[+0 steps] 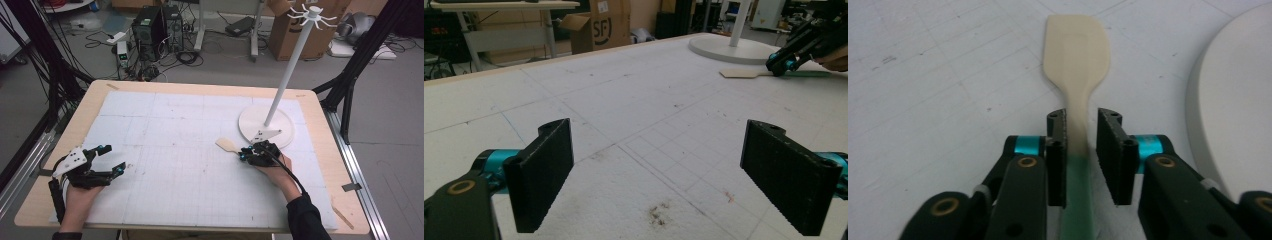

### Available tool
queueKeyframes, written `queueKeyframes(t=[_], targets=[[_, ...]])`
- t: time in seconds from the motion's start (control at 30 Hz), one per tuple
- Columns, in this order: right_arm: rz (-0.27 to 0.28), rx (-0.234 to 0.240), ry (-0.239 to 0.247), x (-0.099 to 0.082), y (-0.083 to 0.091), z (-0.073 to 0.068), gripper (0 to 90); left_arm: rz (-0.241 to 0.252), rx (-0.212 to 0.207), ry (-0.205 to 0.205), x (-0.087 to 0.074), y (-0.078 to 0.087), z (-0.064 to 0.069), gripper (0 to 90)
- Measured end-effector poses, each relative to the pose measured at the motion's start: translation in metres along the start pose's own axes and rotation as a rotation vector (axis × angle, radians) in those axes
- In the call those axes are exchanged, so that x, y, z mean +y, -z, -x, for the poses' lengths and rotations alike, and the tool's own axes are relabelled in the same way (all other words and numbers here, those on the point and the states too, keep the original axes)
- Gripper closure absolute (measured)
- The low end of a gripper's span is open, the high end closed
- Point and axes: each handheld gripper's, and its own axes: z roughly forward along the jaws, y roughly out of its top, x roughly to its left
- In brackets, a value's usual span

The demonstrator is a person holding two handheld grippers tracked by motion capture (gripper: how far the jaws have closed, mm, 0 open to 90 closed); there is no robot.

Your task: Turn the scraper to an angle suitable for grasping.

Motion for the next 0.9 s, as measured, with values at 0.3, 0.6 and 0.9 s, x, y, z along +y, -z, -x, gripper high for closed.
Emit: queueKeyframes(t=[0.3, 0.6, 0.9], targets=[[0.034, 0.083, 0.047, 0.004, 0.0, 0.0, 81.0, 0.0, 0.003, 0.001, 0.0, 0.0, 0.0, 14.5], [0.052, 0.24, 0.214, 0.043, -0.018, -0.019, 81.0, -0.004, 0.005, -0.006, 0.0, 0.0, 0.0, 14.6], [0.022, 0.446, 0.411, 0.088, -0.068, -0.063, 81.0, -0.007, 0.004, -0.011, 0.0, 0.0, 0.001, 14.6]])
